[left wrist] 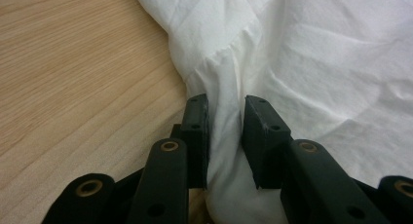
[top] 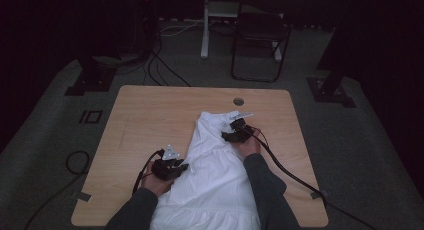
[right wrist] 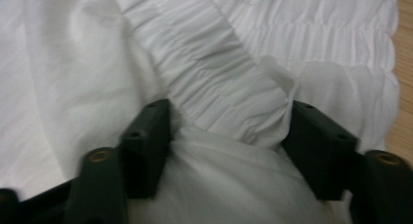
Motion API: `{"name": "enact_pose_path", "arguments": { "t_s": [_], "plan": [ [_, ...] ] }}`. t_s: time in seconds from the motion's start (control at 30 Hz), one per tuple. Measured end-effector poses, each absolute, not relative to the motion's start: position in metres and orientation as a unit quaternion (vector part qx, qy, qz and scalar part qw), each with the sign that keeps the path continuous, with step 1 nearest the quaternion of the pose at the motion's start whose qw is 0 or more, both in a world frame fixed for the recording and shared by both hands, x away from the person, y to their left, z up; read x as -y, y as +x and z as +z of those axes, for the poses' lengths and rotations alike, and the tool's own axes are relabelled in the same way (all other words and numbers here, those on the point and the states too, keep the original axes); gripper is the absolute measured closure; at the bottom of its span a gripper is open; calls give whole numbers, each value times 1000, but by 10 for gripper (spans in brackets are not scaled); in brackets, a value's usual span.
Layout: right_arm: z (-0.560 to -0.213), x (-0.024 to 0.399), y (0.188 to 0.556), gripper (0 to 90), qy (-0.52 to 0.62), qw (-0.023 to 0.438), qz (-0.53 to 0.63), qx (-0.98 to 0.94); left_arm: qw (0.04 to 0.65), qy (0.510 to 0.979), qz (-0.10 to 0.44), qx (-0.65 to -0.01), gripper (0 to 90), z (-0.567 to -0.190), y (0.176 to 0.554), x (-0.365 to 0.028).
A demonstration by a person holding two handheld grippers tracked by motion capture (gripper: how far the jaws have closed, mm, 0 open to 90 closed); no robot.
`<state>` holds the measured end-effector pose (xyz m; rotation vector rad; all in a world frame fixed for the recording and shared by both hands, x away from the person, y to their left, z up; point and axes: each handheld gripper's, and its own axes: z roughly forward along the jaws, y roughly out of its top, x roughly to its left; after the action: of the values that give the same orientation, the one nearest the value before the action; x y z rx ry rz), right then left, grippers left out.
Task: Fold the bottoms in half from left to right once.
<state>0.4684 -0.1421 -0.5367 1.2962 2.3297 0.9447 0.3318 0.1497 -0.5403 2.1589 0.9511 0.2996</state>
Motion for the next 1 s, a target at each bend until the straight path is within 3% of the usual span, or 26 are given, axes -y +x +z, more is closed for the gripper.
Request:
{"name": "enact_pose_path", "arguments": {
  "t_s": [0.1,0.2,0.43,0.8,1.0],
  "plan": [
    [-532,140,462,664,419,174,324,-830,373,842,116,-372,717,-540,332,-150],
    [-522,140,454,734,390,212,319,-838,375,842,113,-372,717,-540,332,-151],
    [-492,155,453,734,399,246,342,-814,373,842,116,-372,717,-540,332,-150],
    [-484,176,472,753,435,289,312,-794,373,841,113,-374,720,-540,332,-150],
    [-485,183,477,610,472,305,294,-773,372,841,113,-377,716,-540,332,-150]
  ]
}}
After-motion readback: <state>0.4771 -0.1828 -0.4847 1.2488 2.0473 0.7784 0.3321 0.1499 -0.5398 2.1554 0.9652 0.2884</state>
